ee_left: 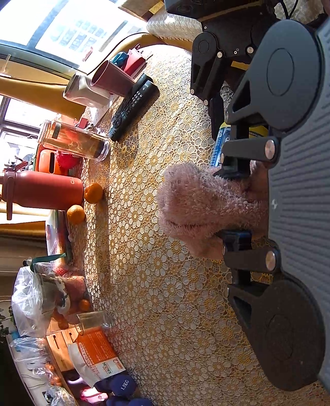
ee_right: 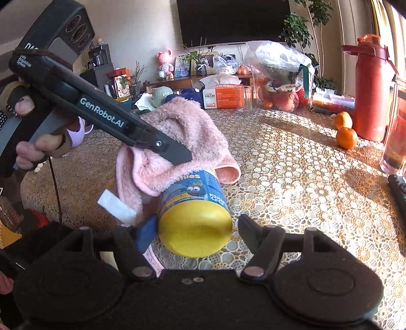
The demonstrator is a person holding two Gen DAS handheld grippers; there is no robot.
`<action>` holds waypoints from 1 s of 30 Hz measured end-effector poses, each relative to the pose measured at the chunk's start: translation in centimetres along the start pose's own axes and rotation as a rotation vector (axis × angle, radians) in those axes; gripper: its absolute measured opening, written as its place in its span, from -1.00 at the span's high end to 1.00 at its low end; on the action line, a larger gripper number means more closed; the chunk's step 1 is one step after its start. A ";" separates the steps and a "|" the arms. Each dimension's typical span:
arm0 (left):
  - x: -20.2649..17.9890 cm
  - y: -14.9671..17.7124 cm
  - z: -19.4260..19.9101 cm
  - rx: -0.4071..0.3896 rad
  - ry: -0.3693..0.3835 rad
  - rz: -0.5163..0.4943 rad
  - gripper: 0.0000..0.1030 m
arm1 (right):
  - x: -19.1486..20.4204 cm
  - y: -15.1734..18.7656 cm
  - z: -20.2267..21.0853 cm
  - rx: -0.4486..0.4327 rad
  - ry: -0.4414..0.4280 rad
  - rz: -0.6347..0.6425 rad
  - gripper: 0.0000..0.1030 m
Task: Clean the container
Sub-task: 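Keep wiping the jar with the left gripper's towel while the right gripper turns it, then wipe the jar's lid end with the towel while the right gripper holds the jar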
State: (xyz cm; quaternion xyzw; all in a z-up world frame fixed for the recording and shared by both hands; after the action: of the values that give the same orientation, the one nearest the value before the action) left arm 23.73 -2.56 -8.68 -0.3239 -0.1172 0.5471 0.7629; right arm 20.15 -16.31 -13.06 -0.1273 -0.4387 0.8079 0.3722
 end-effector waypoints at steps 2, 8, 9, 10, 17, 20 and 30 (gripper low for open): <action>0.3 0.3 0.2 -0.002 0.005 0.014 0.33 | 0.0 0.1 -0.3 0.007 -0.008 -0.030 -0.35; 1.9 1.3 1.0 -0.001 -0.018 0.048 0.33 | 0.7 0.3 -0.7 0.014 -0.019 -0.024 -0.22; 2.3 1.4 1.0 0.002 -0.027 0.056 0.33 | 0.8 0.3 -0.8 0.013 -0.014 -0.016 -0.22; 3.0 1.7 1.1 0.006 -0.034 0.072 0.33 | 0.9 0.3 -0.7 0.012 -0.009 -0.009 -0.22; 6.2 2.9 1.9 0.023 -0.108 0.137 0.34 | 2.1 0.1 -0.7 0.005 0.047 0.107 -0.22; 4.9 2.2 3.7 -0.023 -0.049 0.126 0.34 | 2.6 -0.1 -0.5 -0.004 0.069 0.164 -0.22; -3.3 -0.3 4.0 -0.052 0.110 -0.051 0.34 | 3.7 -0.6 -1.0 -0.005 0.110 0.316 -0.22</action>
State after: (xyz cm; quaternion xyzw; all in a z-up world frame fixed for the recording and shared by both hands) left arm 20.60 -4.13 -4.86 -0.3699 -0.0976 0.5055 0.7733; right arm 18.39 -12.85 -12.71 -0.2396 -0.3944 0.8470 0.2637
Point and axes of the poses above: each gripper's, at about its wrist camera, not at the fingertips, and z roughly against the way its jaws point, x to its left, y to its underside, the point moved 8 cm from there along -z, roughly the way its jaws point, and after that the axes turned 4 degrees about y, right-handed, at the moved point
